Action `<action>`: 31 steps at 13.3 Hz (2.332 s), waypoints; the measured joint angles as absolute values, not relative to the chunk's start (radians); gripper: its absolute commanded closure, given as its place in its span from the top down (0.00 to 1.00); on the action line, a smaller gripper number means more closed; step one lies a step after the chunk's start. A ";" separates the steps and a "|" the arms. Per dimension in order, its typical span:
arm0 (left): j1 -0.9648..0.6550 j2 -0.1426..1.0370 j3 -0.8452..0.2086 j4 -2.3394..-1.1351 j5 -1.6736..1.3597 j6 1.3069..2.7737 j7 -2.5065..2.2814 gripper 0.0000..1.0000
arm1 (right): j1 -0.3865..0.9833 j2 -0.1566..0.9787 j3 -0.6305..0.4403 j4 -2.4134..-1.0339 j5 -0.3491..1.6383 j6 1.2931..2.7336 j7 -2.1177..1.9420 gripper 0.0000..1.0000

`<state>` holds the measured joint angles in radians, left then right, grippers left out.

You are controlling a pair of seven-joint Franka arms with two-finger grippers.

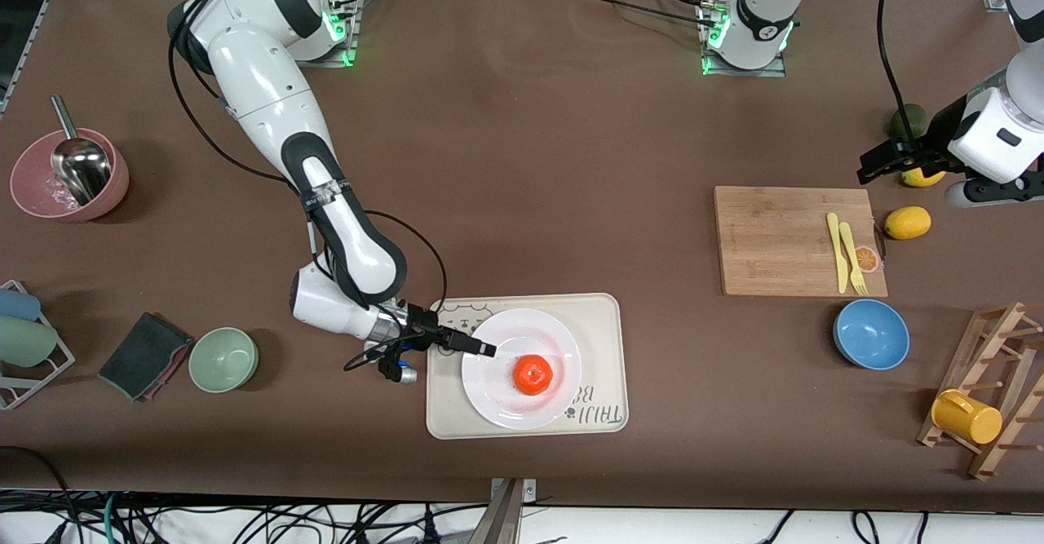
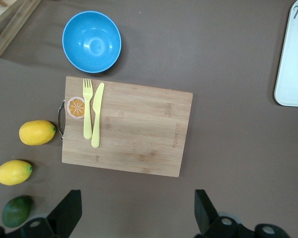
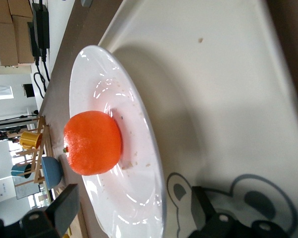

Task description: Place orange and plate with both arms

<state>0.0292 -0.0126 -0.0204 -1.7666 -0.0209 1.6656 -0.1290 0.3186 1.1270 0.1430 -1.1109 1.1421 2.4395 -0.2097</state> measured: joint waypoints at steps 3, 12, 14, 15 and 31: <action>0.029 -0.011 -0.020 -1.767 -0.021 1.666 -0.129 1.00 | 0.288 1.110 0.138 -1.109 0.958 2.378 -0.210 1.00; 0.030 -0.008 -0.020 -1.766 -0.021 1.666 -0.129 1.00 | 0.199 0.913 0.055 -1.099 0.408 1.862 -0.208 1.00; 0.030 -0.008 -0.020 -1.765 -0.021 1.666 -0.129 1.00 | 0.199 0.850 0.007 -1.098 0.364 1.721 -0.208 1.00; 0.030 -0.007 -0.020 -1.765 -0.021 1.666 -0.129 1.00 | 0.199 0.820 -0.014 -1.099 0.330 1.651 -0.208 1.00; 0.031 -0.005 -0.020 -1.762 -0.021 1.666 -0.130 1.00 | 0.130 0.105 -0.119 -1.593 0.027 1.474 -0.188 1.00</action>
<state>0.0310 -0.0053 -0.0200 -1.7620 -0.0209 1.6656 -0.1296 0.1297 0.1053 -0.1186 -1.5927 0.0265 1.4738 -0.1880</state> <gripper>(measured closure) 0.000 0.000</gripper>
